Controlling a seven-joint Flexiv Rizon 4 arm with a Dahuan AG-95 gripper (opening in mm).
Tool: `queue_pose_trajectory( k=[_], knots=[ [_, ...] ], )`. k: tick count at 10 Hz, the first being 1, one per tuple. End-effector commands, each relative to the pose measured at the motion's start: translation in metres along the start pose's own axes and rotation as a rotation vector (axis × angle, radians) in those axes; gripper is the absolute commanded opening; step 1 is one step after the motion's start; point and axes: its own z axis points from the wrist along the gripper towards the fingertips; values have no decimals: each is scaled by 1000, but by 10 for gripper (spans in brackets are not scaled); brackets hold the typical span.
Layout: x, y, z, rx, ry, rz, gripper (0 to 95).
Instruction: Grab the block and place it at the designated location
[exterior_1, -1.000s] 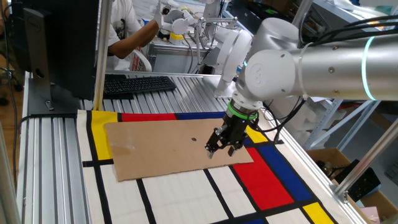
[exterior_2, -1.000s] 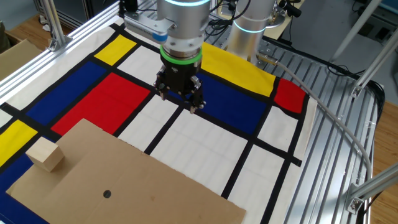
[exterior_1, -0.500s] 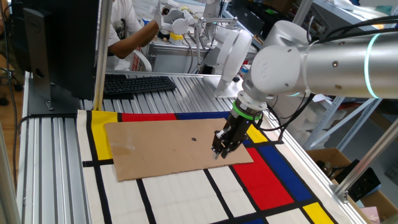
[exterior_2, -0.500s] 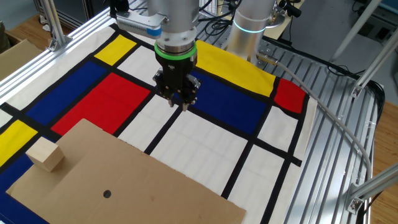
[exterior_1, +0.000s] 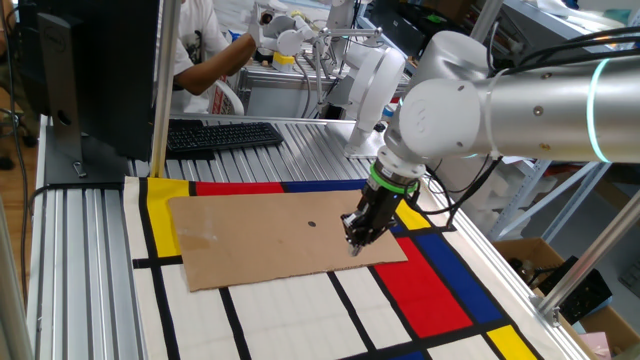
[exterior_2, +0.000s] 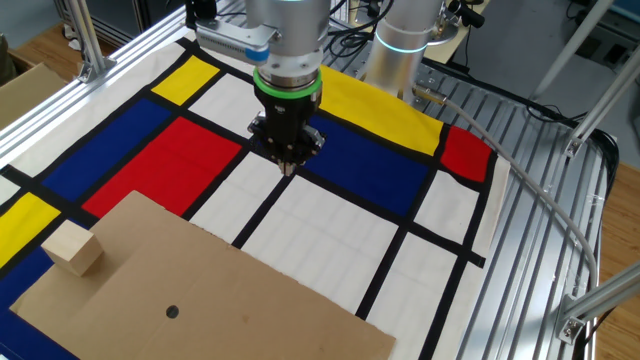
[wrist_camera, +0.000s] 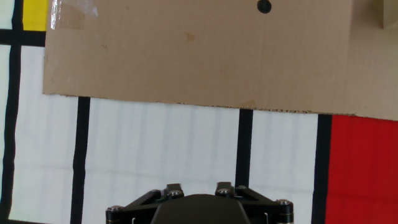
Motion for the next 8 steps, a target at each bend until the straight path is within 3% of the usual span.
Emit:
queue_pose_trajectory(
  k=[1,4,8],
  knots=[
    [-1,-1,0,10,0,5,0],
    [-2,-2,1,17,-4,12,0],
    [-29,-17,12,23,-10,7,0]
  ],
)
